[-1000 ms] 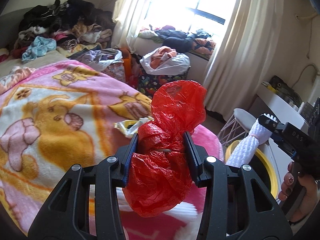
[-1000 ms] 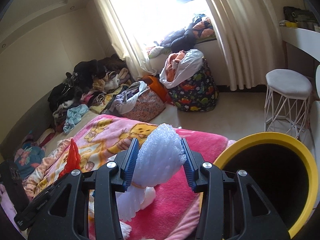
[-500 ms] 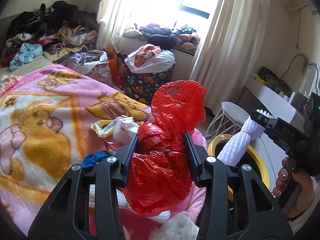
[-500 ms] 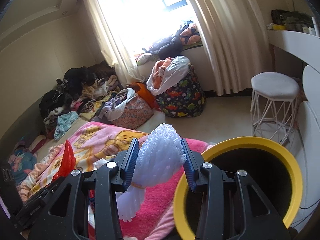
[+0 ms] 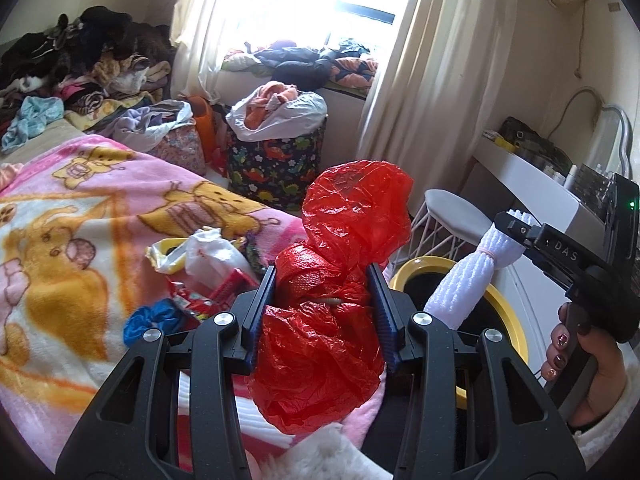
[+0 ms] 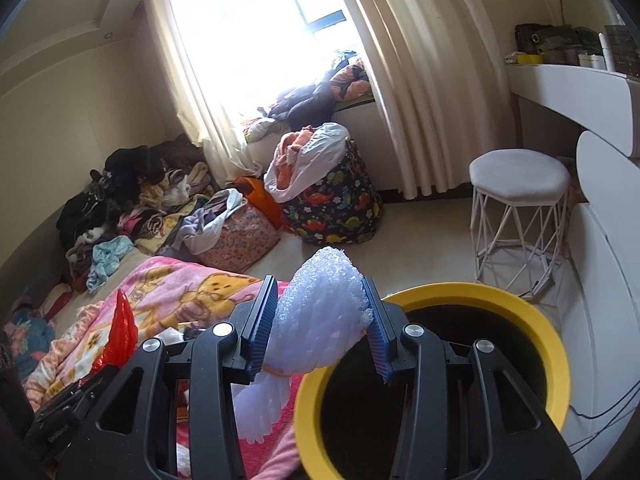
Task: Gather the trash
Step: 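Carry the red bag and white foam net over the yellow-rimmed bin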
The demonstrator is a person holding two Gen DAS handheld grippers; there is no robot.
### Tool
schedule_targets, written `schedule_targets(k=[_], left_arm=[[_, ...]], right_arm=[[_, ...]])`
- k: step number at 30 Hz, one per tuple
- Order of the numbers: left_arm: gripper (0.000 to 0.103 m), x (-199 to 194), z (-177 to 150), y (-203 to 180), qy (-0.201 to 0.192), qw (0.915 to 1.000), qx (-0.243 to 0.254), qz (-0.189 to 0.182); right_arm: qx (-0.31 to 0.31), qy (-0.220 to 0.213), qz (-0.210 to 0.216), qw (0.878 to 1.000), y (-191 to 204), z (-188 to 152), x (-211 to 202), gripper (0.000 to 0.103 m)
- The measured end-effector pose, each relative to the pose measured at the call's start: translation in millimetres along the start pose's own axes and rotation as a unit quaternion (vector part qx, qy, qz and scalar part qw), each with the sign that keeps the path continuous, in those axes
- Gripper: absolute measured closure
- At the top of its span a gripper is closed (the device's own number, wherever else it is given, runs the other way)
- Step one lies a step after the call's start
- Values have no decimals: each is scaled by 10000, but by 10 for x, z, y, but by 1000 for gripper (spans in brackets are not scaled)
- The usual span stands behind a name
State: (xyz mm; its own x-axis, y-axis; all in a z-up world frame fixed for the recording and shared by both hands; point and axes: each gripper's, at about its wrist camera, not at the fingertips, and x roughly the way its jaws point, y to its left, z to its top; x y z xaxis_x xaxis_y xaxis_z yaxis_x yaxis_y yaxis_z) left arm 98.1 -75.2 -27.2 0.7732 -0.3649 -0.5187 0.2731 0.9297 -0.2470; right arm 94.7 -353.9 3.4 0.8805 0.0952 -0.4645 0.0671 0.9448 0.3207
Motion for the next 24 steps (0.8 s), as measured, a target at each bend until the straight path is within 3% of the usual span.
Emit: schedule_targets(k=[24], left_arm=[[66, 487, -88, -515, 371, 9977, 465, -334]], right_arm=[[439, -32, -617, 9971, -612, -58, -11, 63]])
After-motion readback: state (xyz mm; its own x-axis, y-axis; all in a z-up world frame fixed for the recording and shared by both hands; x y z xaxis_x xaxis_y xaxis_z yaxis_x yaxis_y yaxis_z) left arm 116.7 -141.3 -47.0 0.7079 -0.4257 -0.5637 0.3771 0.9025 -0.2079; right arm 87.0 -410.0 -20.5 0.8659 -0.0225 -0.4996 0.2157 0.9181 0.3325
